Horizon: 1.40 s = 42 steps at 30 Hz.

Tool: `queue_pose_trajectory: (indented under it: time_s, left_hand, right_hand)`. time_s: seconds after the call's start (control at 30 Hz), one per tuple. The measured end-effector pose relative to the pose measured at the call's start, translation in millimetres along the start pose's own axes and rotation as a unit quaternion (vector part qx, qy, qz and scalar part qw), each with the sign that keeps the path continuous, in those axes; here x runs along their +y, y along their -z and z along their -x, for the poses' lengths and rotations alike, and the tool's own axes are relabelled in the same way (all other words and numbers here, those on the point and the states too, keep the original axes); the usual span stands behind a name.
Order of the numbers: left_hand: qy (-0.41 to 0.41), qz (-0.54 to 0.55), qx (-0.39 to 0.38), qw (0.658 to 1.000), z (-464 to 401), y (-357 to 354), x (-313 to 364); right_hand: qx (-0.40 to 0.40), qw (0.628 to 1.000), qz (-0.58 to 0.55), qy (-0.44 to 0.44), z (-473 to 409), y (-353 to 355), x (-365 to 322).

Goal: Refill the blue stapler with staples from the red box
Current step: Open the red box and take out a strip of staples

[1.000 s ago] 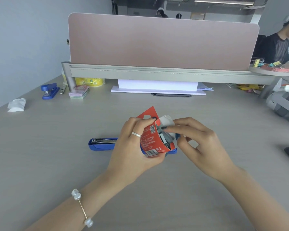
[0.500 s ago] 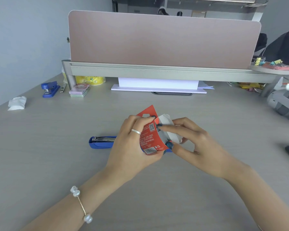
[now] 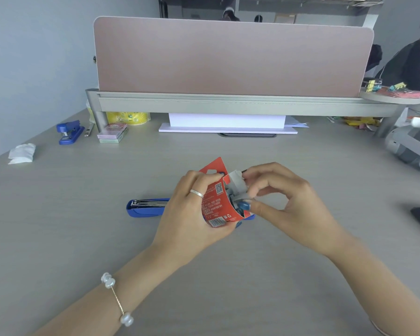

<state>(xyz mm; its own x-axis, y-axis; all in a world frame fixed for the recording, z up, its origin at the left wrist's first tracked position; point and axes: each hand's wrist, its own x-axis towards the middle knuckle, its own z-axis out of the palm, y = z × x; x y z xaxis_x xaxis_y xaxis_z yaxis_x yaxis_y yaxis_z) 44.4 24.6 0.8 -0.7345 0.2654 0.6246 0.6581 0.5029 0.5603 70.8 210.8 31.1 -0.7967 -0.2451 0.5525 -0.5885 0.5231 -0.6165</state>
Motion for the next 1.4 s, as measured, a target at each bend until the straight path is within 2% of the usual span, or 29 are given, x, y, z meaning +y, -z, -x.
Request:
queue_pose_trajectory:
  time_s: [0.13, 0.2, 0.4, 0.67, 0.77, 0.83, 0.9, 1.0, 1.1, 1.17, 1.23, 1.4]
  left_hand:
    - [0.021, 0.014, -0.008, 1.0, 0.2, 0.7, -0.2]
    - [0.026, 0.023, -0.007, 0.999, 0.2, 0.8, 0.5]
    - [0.021, 0.037, -0.006, 0.999, 0.7, 0.0, 1.9]
    - [0.016, 0.029, 0.003, 0.999, 1.7, 0.4, 4.8]
    - [0.012, 0.025, 0.004, 1.0, 2.2, -0.1, 7.8]
    - [0.01, 0.025, -0.003, 1.0, 1.7, -1.3, 8.0]
    - [0.016, 0.039, -0.005, 0.999, -0.4, -3.2, 9.8]
    - [0.035, 0.09, -0.006, 0.995, -11.5, -8.9, 18.5]
    - [0.059, 0.144, -0.025, 0.987, -30.0, -25.9, 29.9]
    - [0.076, 0.181, -0.053, 0.979, -40.7, -44.3, 32.7]
    - [0.086, 0.192, -0.089, 0.974, -46.8, -65.4, 30.6]
    - [0.103, 0.193, -0.146, 0.965, -49.5, -103.2, 23.6]
  right_hand:
    - [0.072, 0.985, -0.156, -0.012, -1.3, 6.5, -10.3]
    - [0.077, 0.988, -0.135, -0.006, 0.0, 7.7, -13.0]
    - [0.013, 0.998, -0.062, 0.016, 5.3, -5.0, -15.5]
    - [0.072, 0.997, 0.002, 0.03, 8.4, -6.1, -15.2]
    - [0.06, 0.997, 0.016, 0.036, 9.4, -8.5, -15.6]
    - [0.038, 0.998, 0.012, 0.044, 9.3, -12.1, -16.8]
    - [0.039, 0.997, -0.066, 0.025, 7.0, -13.4, -18.6]
    - [0.138, 0.968, -0.207, -0.016, 0.4, -4.0, -15.3]
    - [0.271, 0.932, -0.232, -0.069, -5.7, 15.8, -7.0]
    - [0.318, 0.913, -0.237, -0.096, -7.9, 27.5, -0.2]
    - [0.332, 0.906, -0.232, -0.12, -8.4, 33.9, 7.1]
    - [0.308, 0.912, -0.207, -0.174, -8.8, 34.7, 20.8]
